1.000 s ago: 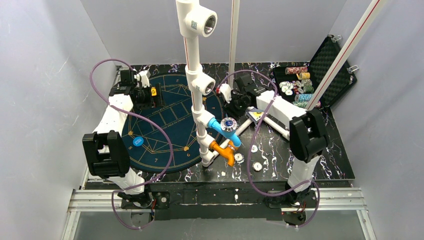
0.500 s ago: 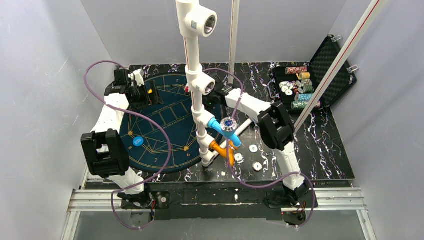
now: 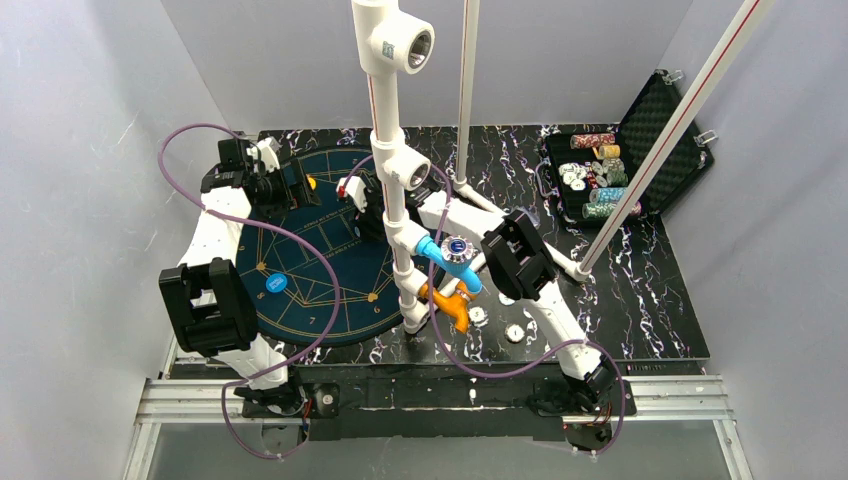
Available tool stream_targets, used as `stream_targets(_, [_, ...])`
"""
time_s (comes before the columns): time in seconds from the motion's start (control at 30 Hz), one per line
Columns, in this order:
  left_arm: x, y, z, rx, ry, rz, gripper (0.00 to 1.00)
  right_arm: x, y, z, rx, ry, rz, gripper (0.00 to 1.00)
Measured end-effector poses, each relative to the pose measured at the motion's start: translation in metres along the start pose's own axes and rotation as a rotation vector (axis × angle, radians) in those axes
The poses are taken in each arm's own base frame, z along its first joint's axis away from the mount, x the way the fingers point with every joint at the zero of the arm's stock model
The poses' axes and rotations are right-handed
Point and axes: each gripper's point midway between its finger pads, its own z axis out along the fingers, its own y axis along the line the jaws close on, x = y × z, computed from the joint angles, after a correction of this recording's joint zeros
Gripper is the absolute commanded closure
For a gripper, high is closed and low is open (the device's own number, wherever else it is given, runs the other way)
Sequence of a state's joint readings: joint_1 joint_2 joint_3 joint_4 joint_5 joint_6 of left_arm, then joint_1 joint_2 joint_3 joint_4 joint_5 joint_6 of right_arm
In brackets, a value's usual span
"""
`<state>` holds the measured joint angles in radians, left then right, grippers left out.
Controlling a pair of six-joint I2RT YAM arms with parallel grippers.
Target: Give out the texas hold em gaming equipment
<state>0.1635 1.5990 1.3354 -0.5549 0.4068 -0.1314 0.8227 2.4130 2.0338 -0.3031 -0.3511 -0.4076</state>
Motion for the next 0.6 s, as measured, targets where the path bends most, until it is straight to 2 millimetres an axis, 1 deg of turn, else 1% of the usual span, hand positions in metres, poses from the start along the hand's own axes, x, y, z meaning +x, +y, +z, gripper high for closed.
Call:
stream_targets(0.1, [-0.001,0.002,-0.001,-0.001,-0.002,-0.003,0.02,0.006,0.004,0.014,-0.010,0.001,0.002,0.69])
stream_targets(0.13, [-0.001,0.001,-0.001,-0.001,-0.002,-0.004,0.02,0.010,0.006,0.018,-0.014,0.007,0.005,0.66])
stream_targets(0.17, [-0.001,0.001,-0.001,-0.001,-0.002,-0.003,0.02,0.011,0.007,0.020,-0.015,0.007,0.005,0.60])
stream_targets(0.3, [-0.001,0.001,-0.001,0.000,-0.003,-0.003,0.02,0.005,0.005,0.020,-0.006,-0.009,-0.002,0.22])
stream_targets(0.37, [-0.001,0.001,-0.001,0.000,-0.003,-0.001,0.02,0.005,0.005,0.020,-0.004,-0.009,-0.001,0.09])
stream_targets(0.4, [-0.001,0.001,-0.001,0.000,-0.003,0.001,0.02,0.005,0.005,0.020,-0.002,-0.008,0.003,0.04])
stream_targets(0.43, [-0.002,0.001,-0.001,0.000,-0.004,0.003,0.02,0.005,0.005,0.021,-0.001,-0.008,0.002,0.02])
stream_targets(0.6, [-0.003,0.003,-0.002,-0.003,-0.007,0.008,0.02,0.002,0.005,0.020,0.004,-0.013,0.003,0.02])
